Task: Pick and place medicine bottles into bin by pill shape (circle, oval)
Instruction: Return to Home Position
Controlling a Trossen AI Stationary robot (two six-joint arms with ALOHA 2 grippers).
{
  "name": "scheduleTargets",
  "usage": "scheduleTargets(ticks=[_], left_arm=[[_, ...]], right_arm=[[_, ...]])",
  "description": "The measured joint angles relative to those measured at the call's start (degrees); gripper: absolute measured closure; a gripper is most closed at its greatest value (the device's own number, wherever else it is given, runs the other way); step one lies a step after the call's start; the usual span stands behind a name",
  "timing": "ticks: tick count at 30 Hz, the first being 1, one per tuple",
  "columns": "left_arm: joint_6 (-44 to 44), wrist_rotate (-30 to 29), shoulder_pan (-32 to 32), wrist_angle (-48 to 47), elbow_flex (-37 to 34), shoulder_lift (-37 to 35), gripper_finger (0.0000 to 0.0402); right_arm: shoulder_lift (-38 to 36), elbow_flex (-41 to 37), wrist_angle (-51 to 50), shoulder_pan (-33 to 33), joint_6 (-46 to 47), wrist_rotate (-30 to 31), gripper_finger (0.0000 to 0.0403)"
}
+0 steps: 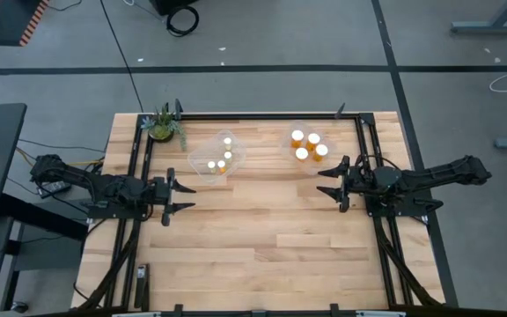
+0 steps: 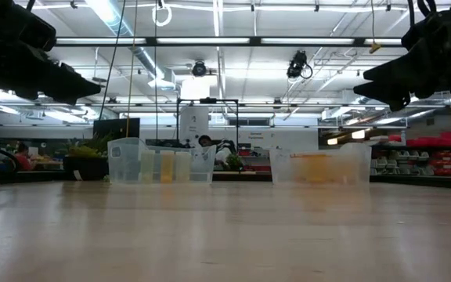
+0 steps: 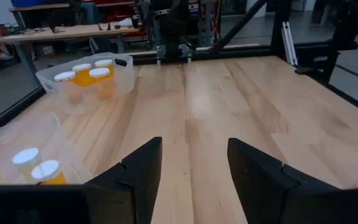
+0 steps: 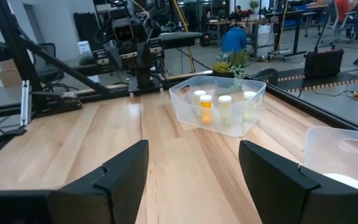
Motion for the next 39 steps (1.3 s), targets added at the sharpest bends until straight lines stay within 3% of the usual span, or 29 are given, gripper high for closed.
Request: scheduleTargets(ticks=[8,15,39], left_arm=[[-0.06,0.00,-0.01,0.00,0.01,0.00,0.0205],[10.40,-0.01,-0.01,1.28,0.01,0.00,0.0209],[10.20,0.00,-0.01,1.36,0.00,0.01,0.0205]], right_arm=[[0.00,0.00,0.00,0.00,-3.55,0.17,0.0146],[0.00,0.00,0.02,0.00,-4.09,0.17,0.0146],[0.00,0.00,0.00,0.00,-4.10,0.17,0.0146]])
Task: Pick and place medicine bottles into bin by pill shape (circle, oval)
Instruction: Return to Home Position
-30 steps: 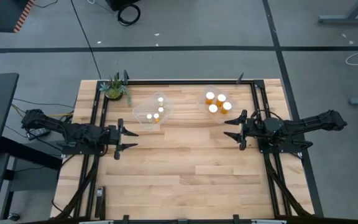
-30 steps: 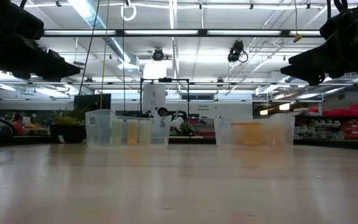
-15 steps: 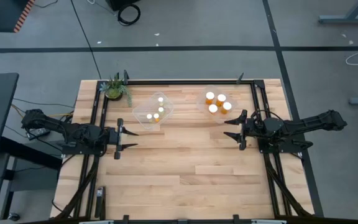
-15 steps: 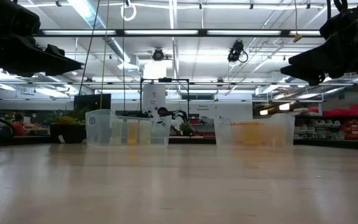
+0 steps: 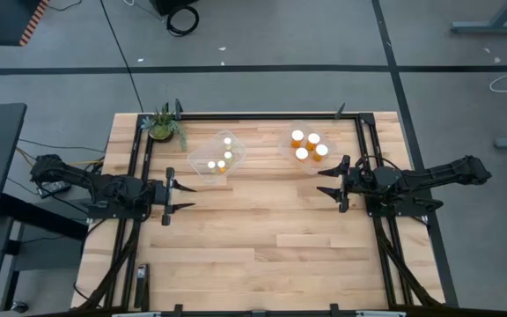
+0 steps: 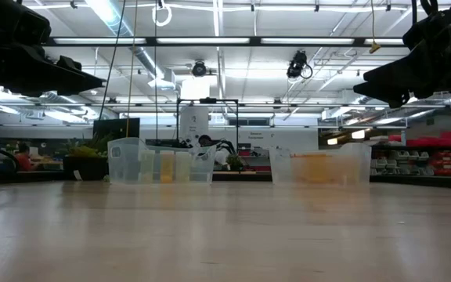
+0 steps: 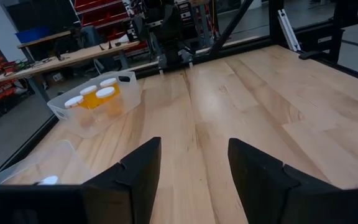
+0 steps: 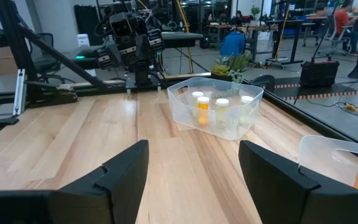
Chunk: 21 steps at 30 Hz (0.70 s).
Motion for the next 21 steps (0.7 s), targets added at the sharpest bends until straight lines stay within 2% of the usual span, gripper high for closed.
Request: scheduleTargets(ticks=[21], left_arm=[[-0.02,0.00,0.00,-0.02,0.00,0.00,0.0209]], right_arm=[[0.02,0.02,0.00,0.00,-0.01,0.02,0.0146]])
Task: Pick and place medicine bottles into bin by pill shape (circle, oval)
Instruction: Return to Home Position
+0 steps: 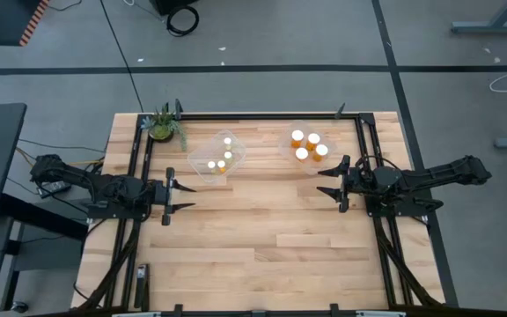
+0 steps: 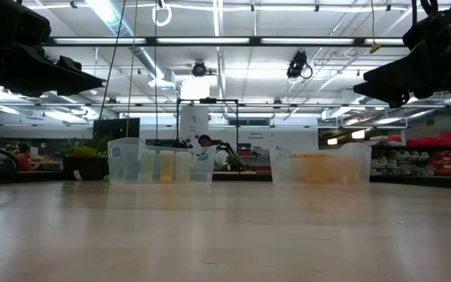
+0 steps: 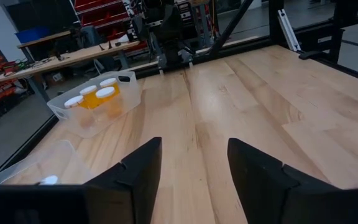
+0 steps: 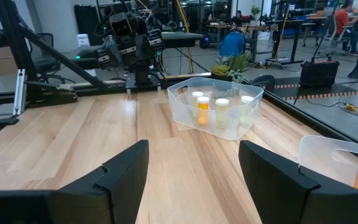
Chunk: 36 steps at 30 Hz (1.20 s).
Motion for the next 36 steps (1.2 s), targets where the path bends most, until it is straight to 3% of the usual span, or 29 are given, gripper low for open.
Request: scheduleTargets(ticks=[36], left_arm=[[-0.01,0.01,0.01,0.00,0.01,-0.01,0.0211]], right_arm=[[0.00,0.00,0.00,0.00,0.00,0.00,0.0146]])
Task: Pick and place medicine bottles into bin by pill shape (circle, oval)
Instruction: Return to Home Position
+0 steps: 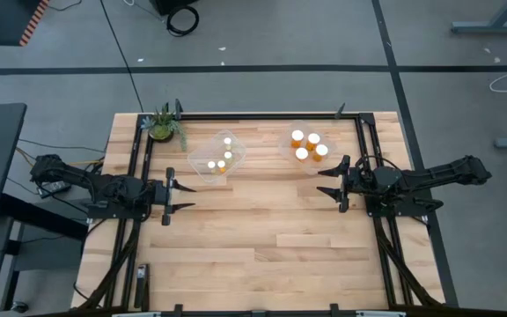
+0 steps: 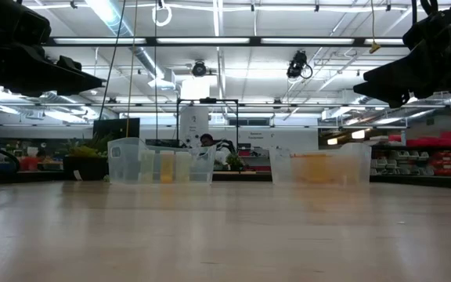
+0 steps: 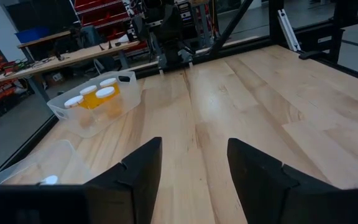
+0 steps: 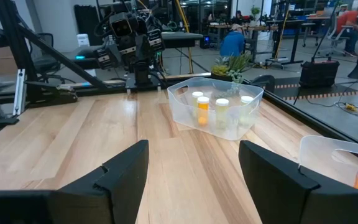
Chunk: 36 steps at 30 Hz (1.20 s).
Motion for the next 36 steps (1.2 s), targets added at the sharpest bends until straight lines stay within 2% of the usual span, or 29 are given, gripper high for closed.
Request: scheduleTargets(ticks=[36], left_arm=[[0.00,-0.01,-0.01,0.00,0.01,0.01,0.0207]], right_arm=[[0.00,0.02,0.02,-0.02,0.01,0.00,0.0146]])
